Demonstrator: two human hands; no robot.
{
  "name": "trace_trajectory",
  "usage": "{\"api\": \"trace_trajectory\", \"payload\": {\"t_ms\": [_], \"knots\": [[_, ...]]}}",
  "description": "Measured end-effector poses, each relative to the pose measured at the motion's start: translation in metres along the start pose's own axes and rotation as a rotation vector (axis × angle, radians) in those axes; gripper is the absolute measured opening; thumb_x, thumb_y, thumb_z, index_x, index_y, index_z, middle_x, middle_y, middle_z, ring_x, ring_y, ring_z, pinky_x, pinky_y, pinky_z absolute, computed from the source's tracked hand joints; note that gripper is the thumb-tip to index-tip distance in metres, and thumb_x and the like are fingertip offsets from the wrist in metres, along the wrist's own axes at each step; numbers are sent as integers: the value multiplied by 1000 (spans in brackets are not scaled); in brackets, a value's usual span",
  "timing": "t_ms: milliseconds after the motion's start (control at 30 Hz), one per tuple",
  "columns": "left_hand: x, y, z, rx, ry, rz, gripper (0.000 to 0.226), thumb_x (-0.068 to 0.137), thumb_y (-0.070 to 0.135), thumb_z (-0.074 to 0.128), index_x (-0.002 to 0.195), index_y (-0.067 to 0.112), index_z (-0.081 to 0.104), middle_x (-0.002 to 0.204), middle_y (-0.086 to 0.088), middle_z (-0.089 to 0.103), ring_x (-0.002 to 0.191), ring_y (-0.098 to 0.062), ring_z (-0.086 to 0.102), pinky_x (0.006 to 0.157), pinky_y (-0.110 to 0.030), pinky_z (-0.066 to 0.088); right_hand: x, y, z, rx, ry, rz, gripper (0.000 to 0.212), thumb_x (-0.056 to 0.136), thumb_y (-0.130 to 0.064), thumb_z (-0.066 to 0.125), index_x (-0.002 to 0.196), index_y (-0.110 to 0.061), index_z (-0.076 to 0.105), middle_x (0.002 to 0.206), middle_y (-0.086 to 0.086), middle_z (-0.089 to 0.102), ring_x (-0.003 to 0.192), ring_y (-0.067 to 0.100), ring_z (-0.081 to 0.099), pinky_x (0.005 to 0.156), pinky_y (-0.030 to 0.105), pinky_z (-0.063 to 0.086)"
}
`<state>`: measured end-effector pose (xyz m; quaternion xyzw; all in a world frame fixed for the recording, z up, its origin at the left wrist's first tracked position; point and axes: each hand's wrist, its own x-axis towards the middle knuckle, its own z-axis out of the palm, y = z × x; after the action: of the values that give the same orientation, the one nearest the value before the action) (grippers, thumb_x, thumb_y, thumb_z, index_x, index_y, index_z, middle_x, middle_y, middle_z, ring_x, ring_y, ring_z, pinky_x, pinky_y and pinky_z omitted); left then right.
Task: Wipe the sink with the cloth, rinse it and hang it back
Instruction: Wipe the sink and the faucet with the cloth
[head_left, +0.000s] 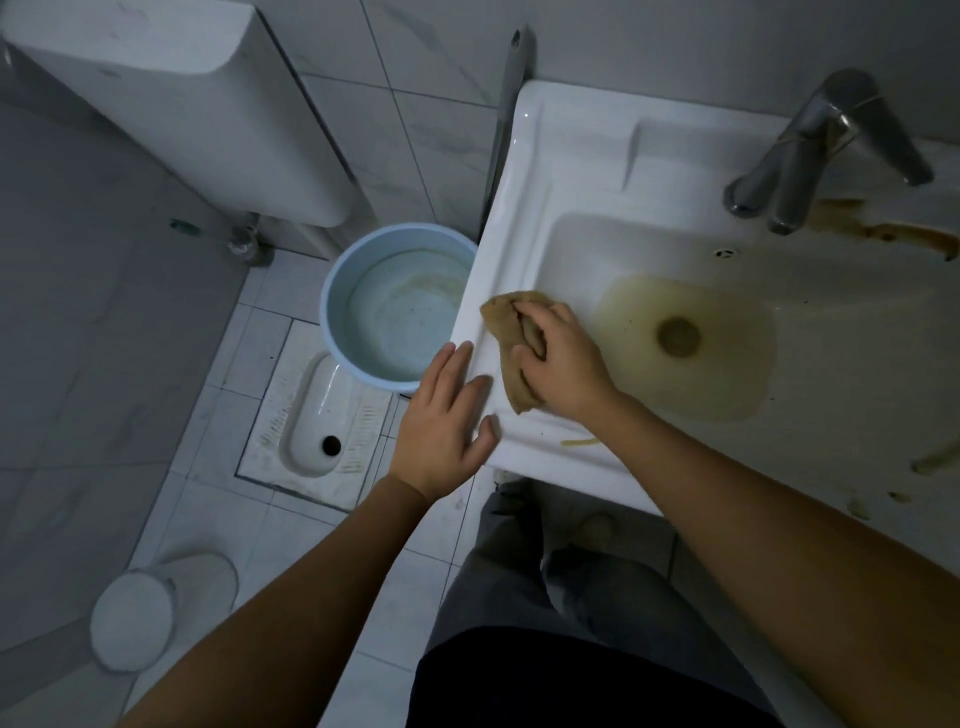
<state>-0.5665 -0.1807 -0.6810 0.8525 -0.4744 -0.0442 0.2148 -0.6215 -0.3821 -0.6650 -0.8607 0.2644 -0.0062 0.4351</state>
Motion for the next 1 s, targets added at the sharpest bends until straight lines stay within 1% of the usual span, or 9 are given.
{"api": "trace_trajectory", "payload": {"t_ms": [100, 267, 333, 433, 533, 600, 733, 833, 1000], "knots": [[-2, 2, 1, 24, 9, -5, 42, 95, 32, 59, 129, 6, 63, 157, -21, 41, 154, -35, 25, 123, -47, 29, -5, -6, 13, 47, 32, 0, 48, 90, -22, 62, 136, -26, 49, 137, 1, 44, 109, 25, 60, 89, 29, 46], [-6, 11, -3, 45, -49, -33, 54, 99, 35, 54, 146, 9, 50, 165, -17, 30, 157, -32, 14, 126, -48, 24, -24, 2, -7, -49, -186, -102, 44, 88, -17, 62, 130, -27, 55, 128, -2, 49, 101, 15, 56, 88, 28, 45], [-7, 16, -8, 62, -91, -72, 55, 99, 42, 53, 145, 10, 50, 166, -16, 26, 158, -32, 12, 125, -46, 21, -27, 11, -20, -72, -189, -61, 41, 89, -15, 60, 128, -28, 59, 115, -1, 48, 99, 14, 54, 89, 25, 42], [-6, 24, -13, 116, -140, -94, 57, 98, 52, 51, 140, 14, 53, 166, -16, 25, 157, -34, 13, 124, -47, 17, -34, 30, -42, -24, -89, 44, 40, 86, -18, 58, 122, -34, 62, 102, 4, 55, 93, 20, 61, 90, 33, 51], [-5, 33, -12, 173, -159, -3, 57, 98, 56, 47, 139, 16, 54, 162, -18, 34, 154, -34, 23, 126, -51, 15, -52, 46, -65, -11, -104, 58, 37, 86, -12, 60, 119, -29, 66, 96, 18, 65, 89, 30, 66, 88, 42, 57], [0, 35, -9, 179, -161, 78, 57, 98, 53, 48, 137, 13, 57, 156, -17, 43, 150, -33, 32, 125, -51, 20, -68, 56, -77, -37, -122, 78, 36, 88, -12, 63, 121, -26, 67, 101, 19, 66, 88, 32, 66, 85, 41, 57], [16, 30, 1, 174, -114, 171, 45, 96, 44, 55, 120, 8, 67, 136, -16, 60, 133, -34, 51, 122, -49, 26, -101, 70, -84, -192, -194, 163, 40, 89, -32, 60, 129, -33, 60, 110, 3, 58, 97, 21, 62, 85, 35, 53], [17, 26, 7, 161, -63, 191, 37, 92, 40, 58, 109, 8, 69, 129, -16, 63, 126, -34, 55, 120, -48, 28, -118, 67, -76, -268, -135, 183, 41, 95, -32, 58, 135, -28, 55, 113, 2, 53, 102, 21, 54, 88, 39, 49], [16, 23, 11, 142, -31, 186, 37, 91, 40, 59, 108, 9, 69, 129, -17, 64, 125, -34, 56, 119, -47, 30, -106, 43, -49, -298, -114, 177, 41, 93, -32, 56, 134, -29, 54, 119, 2, 53, 111, 23, 50, 89, 41, 48]]}}
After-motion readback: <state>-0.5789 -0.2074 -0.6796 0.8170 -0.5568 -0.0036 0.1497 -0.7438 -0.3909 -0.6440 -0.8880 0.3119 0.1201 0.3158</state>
